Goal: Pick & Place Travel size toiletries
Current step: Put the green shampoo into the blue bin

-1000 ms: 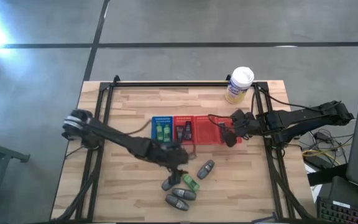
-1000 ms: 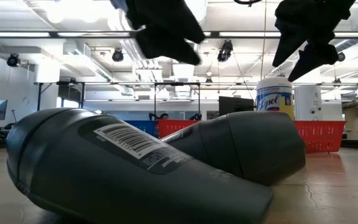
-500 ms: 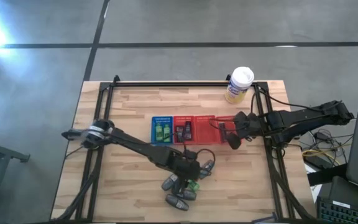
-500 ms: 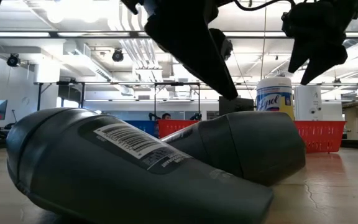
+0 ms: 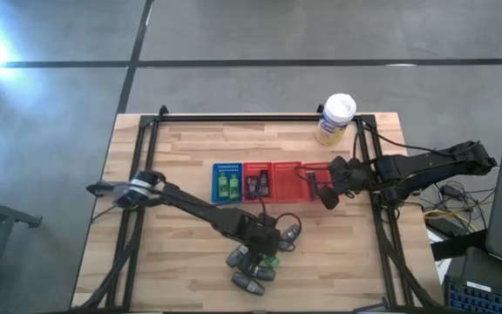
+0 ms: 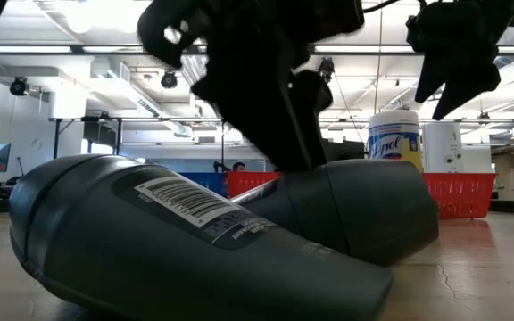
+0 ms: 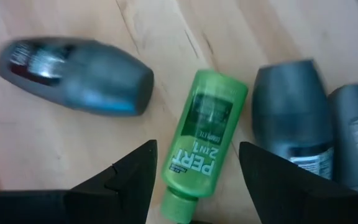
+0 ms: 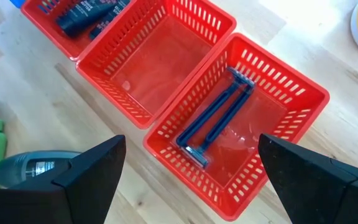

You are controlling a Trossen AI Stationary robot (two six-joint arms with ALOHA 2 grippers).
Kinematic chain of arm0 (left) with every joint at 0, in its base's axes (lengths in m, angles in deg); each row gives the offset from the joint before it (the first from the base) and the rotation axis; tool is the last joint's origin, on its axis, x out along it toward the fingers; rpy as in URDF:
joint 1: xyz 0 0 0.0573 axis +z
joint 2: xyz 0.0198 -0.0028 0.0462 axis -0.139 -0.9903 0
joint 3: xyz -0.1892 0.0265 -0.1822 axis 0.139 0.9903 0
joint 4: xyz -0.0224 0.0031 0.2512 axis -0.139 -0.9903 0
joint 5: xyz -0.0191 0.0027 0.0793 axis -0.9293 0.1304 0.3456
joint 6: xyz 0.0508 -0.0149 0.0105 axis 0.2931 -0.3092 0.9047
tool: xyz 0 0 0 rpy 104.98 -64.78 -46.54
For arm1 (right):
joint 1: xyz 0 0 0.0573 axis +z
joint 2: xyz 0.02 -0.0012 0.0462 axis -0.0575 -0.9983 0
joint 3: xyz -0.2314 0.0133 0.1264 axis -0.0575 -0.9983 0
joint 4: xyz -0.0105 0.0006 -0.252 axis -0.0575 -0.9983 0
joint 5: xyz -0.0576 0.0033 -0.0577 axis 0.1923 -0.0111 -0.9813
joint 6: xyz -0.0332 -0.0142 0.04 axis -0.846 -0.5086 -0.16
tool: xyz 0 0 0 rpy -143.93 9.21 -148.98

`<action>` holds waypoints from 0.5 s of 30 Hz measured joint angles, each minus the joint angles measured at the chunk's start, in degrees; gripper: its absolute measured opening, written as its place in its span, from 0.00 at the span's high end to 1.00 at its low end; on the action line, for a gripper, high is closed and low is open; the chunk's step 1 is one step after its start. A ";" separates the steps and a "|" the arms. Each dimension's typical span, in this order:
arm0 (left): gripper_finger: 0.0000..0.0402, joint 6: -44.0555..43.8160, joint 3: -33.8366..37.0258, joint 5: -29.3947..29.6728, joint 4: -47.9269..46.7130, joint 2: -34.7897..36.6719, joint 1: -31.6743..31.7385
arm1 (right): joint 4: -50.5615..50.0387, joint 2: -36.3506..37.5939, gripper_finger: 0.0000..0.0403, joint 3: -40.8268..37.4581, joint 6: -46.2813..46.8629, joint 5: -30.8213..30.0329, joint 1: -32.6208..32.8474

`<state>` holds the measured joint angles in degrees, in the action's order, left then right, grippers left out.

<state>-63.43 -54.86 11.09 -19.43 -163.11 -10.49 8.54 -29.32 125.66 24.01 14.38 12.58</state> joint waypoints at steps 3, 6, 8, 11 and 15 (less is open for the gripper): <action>0.42 1.56 0.03 -0.14 0.15 -0.65 0.00 | 0.00 -0.01 0.10 -0.38 0.13 0.01 0.00; 0.42 2.35 0.03 -0.14 0.18 -0.83 0.21 | 0.03 0.01 0.10 -0.66 0.37 0.04 0.00; 0.42 2.38 0.03 -0.19 0.13 -0.87 0.36 | 0.02 0.01 0.10 -0.77 0.92 0.06 0.00; 0.42 3.00 0.03 -0.42 0.18 -0.88 0.55 | 0.04 0.03 0.10 -0.91 1.27 0.08 0.17; 0.42 4.74 0.78 -0.81 1.61 -0.88 0.67 | 0.11 0.03 0.10 -1.02 1.27 0.14 0.26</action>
<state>-58.70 -54.08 10.28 -17.81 -163.99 -9.82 8.65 -29.29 124.63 25.28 14.52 12.83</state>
